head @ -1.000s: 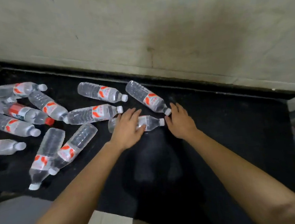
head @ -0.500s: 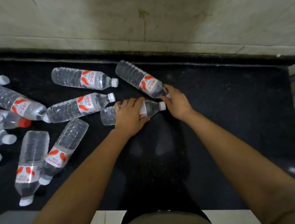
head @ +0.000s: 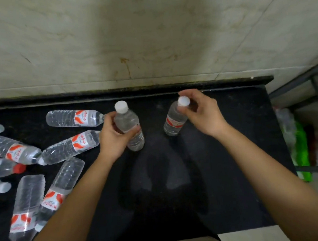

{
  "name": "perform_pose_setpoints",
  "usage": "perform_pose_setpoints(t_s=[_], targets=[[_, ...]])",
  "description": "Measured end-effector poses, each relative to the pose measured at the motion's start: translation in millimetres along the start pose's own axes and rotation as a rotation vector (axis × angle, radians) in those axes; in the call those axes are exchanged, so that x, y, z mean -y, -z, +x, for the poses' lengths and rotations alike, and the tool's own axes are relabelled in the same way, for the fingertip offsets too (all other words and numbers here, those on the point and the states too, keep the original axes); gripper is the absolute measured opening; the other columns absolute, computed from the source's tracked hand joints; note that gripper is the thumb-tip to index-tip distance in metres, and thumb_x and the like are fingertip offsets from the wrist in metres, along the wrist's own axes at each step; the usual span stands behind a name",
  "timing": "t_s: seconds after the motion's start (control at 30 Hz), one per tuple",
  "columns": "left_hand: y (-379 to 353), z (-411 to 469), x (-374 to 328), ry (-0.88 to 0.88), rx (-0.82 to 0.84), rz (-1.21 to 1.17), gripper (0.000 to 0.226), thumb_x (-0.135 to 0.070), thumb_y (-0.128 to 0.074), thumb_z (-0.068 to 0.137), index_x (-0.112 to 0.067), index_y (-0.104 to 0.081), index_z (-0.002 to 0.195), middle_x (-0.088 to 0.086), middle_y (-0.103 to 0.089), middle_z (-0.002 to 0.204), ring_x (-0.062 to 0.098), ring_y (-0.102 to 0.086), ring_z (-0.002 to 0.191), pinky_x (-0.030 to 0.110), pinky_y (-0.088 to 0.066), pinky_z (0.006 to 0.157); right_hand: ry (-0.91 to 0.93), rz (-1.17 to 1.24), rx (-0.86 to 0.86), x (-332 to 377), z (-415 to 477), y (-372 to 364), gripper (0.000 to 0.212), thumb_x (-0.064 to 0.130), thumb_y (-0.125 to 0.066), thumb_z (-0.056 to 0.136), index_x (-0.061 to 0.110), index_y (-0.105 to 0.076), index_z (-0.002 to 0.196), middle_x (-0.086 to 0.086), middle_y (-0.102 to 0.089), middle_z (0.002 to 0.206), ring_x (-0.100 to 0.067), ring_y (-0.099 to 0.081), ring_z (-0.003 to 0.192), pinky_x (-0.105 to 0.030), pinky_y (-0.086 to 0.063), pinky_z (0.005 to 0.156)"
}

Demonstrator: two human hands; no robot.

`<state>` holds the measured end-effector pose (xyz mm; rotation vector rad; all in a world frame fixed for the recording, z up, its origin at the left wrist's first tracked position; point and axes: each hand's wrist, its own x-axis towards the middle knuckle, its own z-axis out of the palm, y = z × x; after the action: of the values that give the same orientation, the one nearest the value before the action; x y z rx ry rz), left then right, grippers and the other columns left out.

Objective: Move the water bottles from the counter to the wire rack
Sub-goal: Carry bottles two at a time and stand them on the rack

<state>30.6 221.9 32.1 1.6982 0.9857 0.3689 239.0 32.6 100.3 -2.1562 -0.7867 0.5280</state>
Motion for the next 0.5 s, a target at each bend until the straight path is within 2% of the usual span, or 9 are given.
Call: perform_pose_setpoints(t_s=[0.13, 0.2, 0.27, 0.37, 0.5], targets=[[-16, -3, -8, -0.009, 0.039, 0.022, 0.066, -0.026, -0.087, 0.075, -0.023, -0.049, 0.129, -0.016, -0.064, 0.112, -0.001, -0.063, 0.105, 0.034, -0.054, 0.098, 0.090, -0.029, 0.099, -9, -3, -19, 0.044, 0.032, -0.058, 0.101, 0.030, -0.046, 0.143, -0.001, -0.058, 0.134, -0.017, -0.052, 0.120, -0.032, -0.044, 0.096], [-22, 2, -11, -0.010, 0.055, 0.020, 0.072, -0.028, -0.086, 0.076, -0.023, -0.046, 0.135, -0.014, -0.065, 0.115, 0.003, -0.064, 0.108, 0.035, -0.053, 0.099, 0.103, 0.014, 0.091, -20, -11, -29, 0.047, 0.032, -0.052, 0.104, 0.032, -0.033, 0.146, 0.001, -0.049, 0.143, -0.017, -0.052, 0.122, -0.036, -0.047, 0.099], [-25, 11, -11, -0.012, 0.083, 0.047, 0.076, -0.029, -0.087, 0.076, -0.026, -0.044, 0.138, -0.011, -0.065, 0.117, 0.010, -0.065, 0.110, 0.035, -0.054, 0.097, 0.115, 0.016, 0.084, -31, -20, -39, 0.056, 0.031, -0.058, 0.101, 0.039, -0.021, 0.143, -0.003, -0.042, 0.147, -0.013, -0.051, 0.118, -0.032, -0.048, 0.095], [-24, 19, -14, -0.040, 0.160, 0.106, 0.083, -0.022, -0.090, 0.073, -0.027, -0.039, 0.139, -0.013, -0.063, 0.116, 0.012, -0.064, 0.111, 0.035, -0.054, 0.096, 0.212, -0.035, 0.055, -40, -28, -50, 0.081, 0.024, -0.076, 0.089, 0.041, -0.016, 0.141, -0.008, -0.035, 0.148, -0.006, -0.045, 0.116, -0.022, -0.045, 0.092], [-28, 15, -14, -0.026, 0.173, 0.095, 0.082, -0.023, -0.089, 0.075, -0.028, -0.037, 0.138, -0.018, -0.062, 0.112, 0.004, -0.064, 0.106, 0.027, -0.053, 0.089, 0.190, 0.001, 0.040, -43, -28, -48, 0.087, 0.011, -0.074, 0.089, 0.045, -0.014, 0.143, -0.011, -0.032, 0.151, -0.006, -0.042, 0.120, -0.026, -0.044, 0.097]])
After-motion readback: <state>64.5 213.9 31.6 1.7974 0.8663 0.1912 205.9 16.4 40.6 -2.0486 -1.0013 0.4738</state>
